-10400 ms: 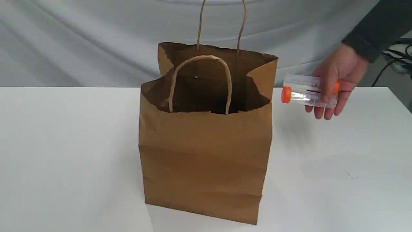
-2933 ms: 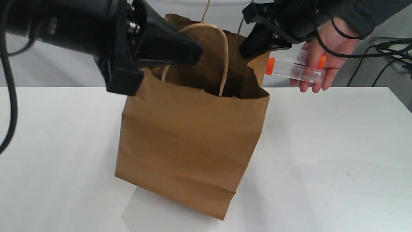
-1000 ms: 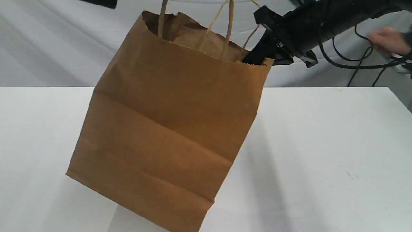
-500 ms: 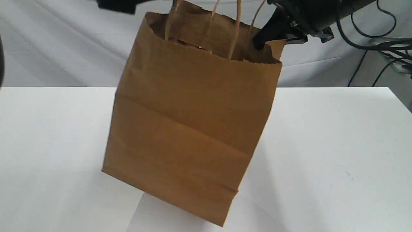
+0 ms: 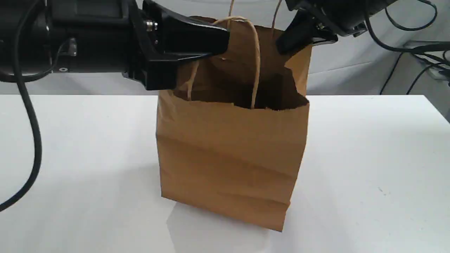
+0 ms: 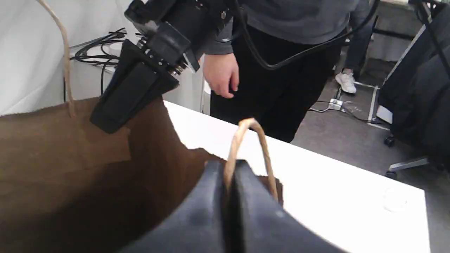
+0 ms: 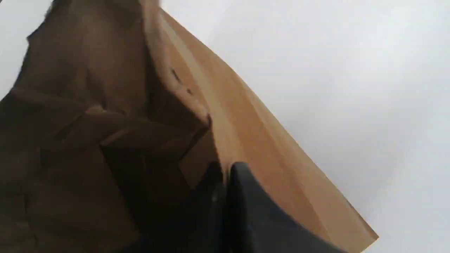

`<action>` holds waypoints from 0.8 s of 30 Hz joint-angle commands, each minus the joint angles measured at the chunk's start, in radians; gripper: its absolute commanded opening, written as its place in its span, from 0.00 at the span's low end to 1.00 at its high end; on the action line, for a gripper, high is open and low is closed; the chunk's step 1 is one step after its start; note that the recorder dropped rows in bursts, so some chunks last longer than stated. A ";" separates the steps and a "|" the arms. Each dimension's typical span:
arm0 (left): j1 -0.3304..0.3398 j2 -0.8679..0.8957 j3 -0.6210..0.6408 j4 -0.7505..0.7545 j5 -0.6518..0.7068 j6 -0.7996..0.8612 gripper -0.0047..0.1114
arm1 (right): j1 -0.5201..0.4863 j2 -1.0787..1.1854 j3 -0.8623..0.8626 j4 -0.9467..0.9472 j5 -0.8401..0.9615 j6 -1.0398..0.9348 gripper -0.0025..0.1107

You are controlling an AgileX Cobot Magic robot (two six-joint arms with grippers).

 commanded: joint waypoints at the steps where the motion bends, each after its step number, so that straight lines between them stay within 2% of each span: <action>1: -0.006 -0.008 0.022 -0.053 -0.012 0.010 0.04 | 0.001 -0.002 -0.006 0.005 -0.008 -0.012 0.02; 24: -0.006 0.005 0.083 -0.048 -0.091 0.062 0.04 | 0.001 0.067 -0.006 -0.022 -0.008 -0.001 0.02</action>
